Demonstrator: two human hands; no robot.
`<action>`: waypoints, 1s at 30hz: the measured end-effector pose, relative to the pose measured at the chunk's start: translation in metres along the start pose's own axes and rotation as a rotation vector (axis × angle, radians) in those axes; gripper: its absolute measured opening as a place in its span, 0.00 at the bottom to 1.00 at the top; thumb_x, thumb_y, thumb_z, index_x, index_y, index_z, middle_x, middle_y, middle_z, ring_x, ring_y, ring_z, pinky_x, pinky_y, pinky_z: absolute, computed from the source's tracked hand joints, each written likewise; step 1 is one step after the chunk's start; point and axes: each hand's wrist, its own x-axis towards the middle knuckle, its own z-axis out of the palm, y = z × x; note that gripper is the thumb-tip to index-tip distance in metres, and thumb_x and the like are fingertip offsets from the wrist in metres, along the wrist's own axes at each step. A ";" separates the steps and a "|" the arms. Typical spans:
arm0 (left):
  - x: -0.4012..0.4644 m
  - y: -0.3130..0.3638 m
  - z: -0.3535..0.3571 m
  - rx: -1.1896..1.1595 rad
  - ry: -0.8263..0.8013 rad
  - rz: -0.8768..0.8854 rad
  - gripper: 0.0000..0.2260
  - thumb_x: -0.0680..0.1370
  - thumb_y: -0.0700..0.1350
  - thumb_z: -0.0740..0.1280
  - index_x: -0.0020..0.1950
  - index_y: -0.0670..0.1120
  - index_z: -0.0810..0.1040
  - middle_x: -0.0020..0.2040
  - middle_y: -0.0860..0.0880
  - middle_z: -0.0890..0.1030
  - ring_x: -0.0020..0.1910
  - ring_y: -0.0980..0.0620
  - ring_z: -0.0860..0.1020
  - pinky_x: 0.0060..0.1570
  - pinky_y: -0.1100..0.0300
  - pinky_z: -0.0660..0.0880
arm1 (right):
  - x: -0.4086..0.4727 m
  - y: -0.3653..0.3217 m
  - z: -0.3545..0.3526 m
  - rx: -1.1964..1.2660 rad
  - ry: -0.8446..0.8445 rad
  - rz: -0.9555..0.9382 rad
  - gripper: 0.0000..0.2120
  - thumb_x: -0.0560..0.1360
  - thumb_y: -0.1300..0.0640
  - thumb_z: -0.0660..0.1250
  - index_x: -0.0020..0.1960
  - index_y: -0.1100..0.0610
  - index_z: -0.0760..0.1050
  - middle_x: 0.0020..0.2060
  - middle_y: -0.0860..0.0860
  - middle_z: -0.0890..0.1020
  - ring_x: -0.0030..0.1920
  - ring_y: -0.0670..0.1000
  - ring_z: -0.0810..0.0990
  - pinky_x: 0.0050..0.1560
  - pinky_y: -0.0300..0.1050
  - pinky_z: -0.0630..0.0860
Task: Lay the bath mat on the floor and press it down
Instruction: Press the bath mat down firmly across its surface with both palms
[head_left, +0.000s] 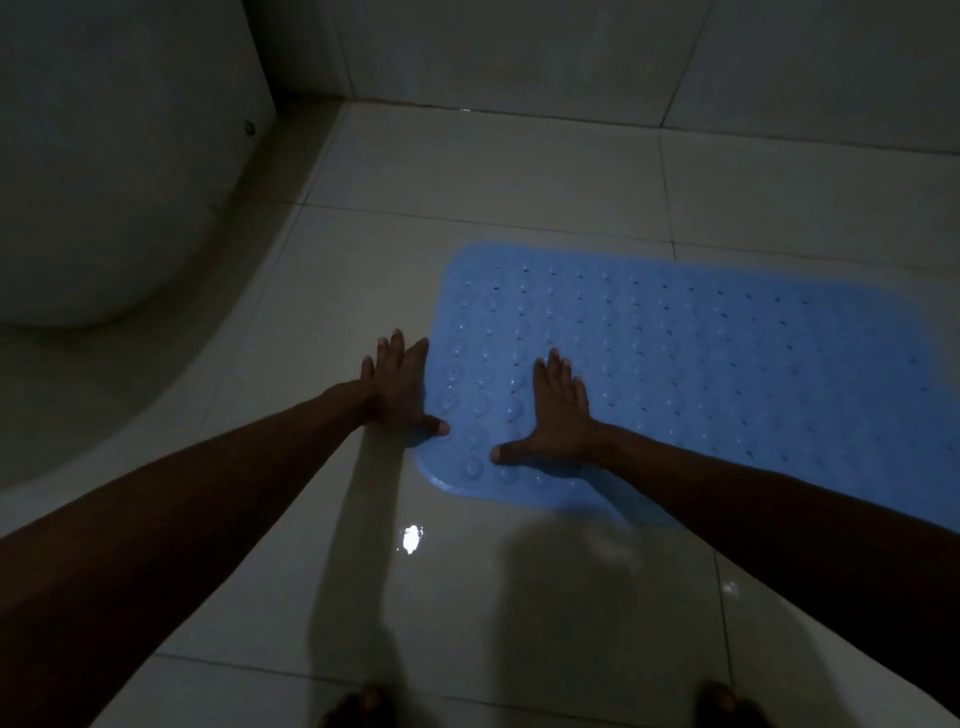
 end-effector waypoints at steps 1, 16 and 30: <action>0.001 0.000 0.000 -0.002 -0.009 -0.004 0.61 0.62 0.67 0.74 0.78 0.48 0.37 0.77 0.40 0.34 0.75 0.38 0.34 0.73 0.40 0.39 | -0.002 0.004 -0.004 -0.026 -0.045 -0.019 0.71 0.60 0.29 0.74 0.77 0.62 0.29 0.75 0.59 0.28 0.76 0.58 0.29 0.75 0.55 0.33; -0.011 0.024 0.027 -0.017 -0.061 0.065 0.69 0.55 0.72 0.75 0.76 0.49 0.29 0.75 0.42 0.28 0.73 0.40 0.29 0.71 0.40 0.33 | -0.017 -0.001 0.005 -0.116 -0.037 0.104 0.74 0.59 0.29 0.75 0.74 0.60 0.23 0.72 0.59 0.24 0.72 0.61 0.23 0.70 0.64 0.28; -0.020 0.030 0.036 0.055 -0.050 0.042 0.65 0.61 0.70 0.73 0.75 0.48 0.27 0.74 0.42 0.26 0.72 0.41 0.27 0.69 0.40 0.29 | -0.027 0.010 0.013 -0.036 0.011 0.126 0.70 0.60 0.26 0.71 0.76 0.58 0.27 0.74 0.56 0.26 0.74 0.58 0.25 0.73 0.60 0.28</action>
